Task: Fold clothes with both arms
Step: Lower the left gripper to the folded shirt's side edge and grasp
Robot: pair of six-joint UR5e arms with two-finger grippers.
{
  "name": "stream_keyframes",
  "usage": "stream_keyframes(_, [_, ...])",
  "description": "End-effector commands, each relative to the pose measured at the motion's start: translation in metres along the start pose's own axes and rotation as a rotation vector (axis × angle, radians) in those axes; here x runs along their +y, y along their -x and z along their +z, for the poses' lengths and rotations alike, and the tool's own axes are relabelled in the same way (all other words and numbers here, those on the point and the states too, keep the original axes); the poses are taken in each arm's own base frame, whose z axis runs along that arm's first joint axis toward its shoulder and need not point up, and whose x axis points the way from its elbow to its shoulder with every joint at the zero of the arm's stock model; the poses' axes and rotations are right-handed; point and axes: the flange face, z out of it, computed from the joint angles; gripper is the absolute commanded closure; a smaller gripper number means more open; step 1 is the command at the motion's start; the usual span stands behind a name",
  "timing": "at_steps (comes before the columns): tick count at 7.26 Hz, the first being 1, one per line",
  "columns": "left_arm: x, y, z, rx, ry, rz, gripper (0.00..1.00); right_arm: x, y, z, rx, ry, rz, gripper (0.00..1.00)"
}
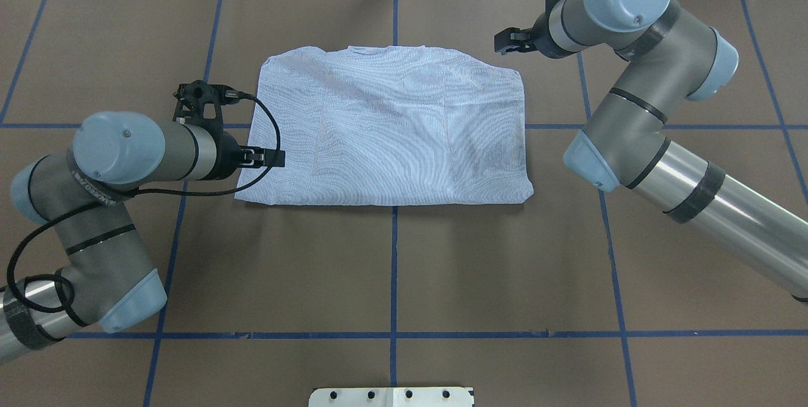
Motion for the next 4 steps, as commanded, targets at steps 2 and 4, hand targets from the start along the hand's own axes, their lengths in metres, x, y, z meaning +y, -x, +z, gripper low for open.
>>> stream_keyframes(2, [0.0268,0.0317,0.0072,0.008,0.010,0.007,0.07,0.0018,0.0012,0.0008,0.000,0.000,-0.001,0.00])
stream_keyframes(4, [0.0305,0.0331,0.0131,-0.001,0.018,-0.001,0.08,0.0036,0.0029,0.0017,0.001,-0.003,-0.001,0.00])
